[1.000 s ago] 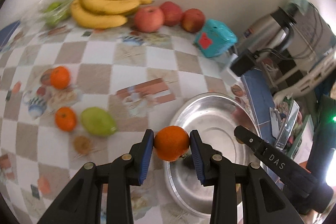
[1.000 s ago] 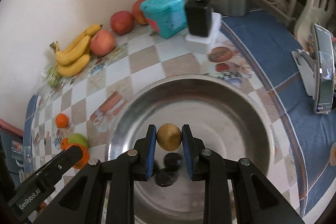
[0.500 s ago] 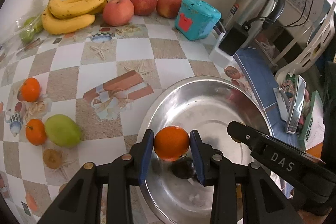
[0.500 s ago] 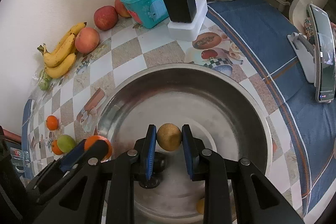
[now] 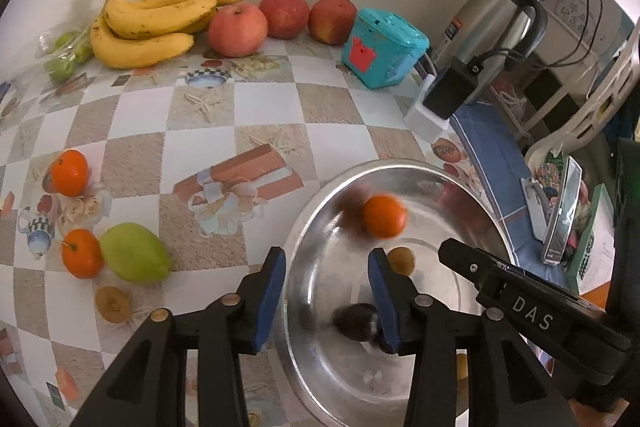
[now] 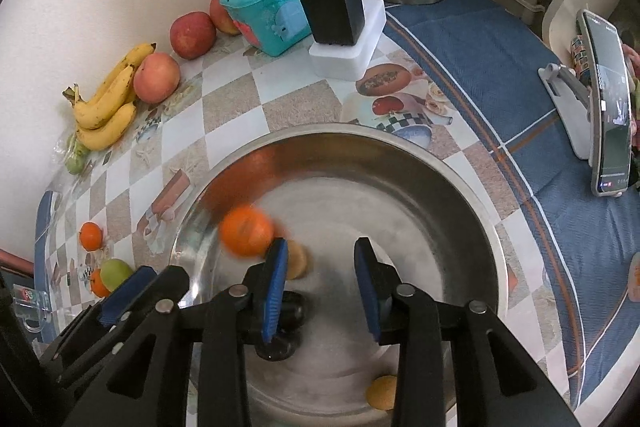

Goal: Organize fruits
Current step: 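Open both tools to drop the kiwi and orange into the basin, then withdraw both tools from the basin back toward the fruit row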

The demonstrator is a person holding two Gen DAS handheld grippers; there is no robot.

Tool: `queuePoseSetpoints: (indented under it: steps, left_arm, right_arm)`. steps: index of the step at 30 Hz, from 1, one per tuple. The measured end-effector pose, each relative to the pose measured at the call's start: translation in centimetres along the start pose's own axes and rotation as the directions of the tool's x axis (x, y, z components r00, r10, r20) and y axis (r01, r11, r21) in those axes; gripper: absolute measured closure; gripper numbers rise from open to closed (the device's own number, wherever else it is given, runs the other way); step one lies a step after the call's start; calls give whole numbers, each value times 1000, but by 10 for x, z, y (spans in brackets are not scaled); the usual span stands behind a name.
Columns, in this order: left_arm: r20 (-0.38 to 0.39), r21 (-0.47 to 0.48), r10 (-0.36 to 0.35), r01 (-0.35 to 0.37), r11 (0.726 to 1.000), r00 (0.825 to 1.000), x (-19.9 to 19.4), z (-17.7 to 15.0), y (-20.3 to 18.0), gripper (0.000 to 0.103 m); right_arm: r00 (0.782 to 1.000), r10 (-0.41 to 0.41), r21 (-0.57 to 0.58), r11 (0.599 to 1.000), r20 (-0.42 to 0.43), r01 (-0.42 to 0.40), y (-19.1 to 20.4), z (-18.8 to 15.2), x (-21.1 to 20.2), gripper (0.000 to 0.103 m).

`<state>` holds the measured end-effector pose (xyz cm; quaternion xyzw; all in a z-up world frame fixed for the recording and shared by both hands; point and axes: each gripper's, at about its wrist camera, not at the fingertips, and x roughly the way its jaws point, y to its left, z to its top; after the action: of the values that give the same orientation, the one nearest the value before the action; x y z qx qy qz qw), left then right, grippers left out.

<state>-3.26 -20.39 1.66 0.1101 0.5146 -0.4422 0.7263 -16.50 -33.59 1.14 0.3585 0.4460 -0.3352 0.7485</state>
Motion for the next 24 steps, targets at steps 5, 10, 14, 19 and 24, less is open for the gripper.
queuePoseSetpoints:
  steps: [5, 10, 14, 19, 24]
  left_arm:
    - [-6, -59, 53, -54, 997, 999, -9, 4, 19, 47]
    - [-33, -129, 149, -152, 980, 988, -18, 5, 47, 47]
    - [-36, -184, 193, -196, 963, 981, -29, 4, 68, 45]
    - [-31, -227, 243, -244, 943, 969, -45, 3, 88, 45]
    - [-17, -275, 261, -255, 927, 965, -60, 2, 105, 45]
  right_arm:
    - [1000, -3, -26, 1000, 4, 4, 7, 0, -4, 67]
    - [1000, 0, -61, 998, 0, -1, 18, -2, -6, 67]
    - [1000, 13, -86, 996, -2, -13, 29, -5, -7, 67]
    - [1000, 26, -126, 992, 0, -26, 43, -9, -11, 67]
    - [999, 47, -152, 987, 4, -46, 54, -13, -17, 67]
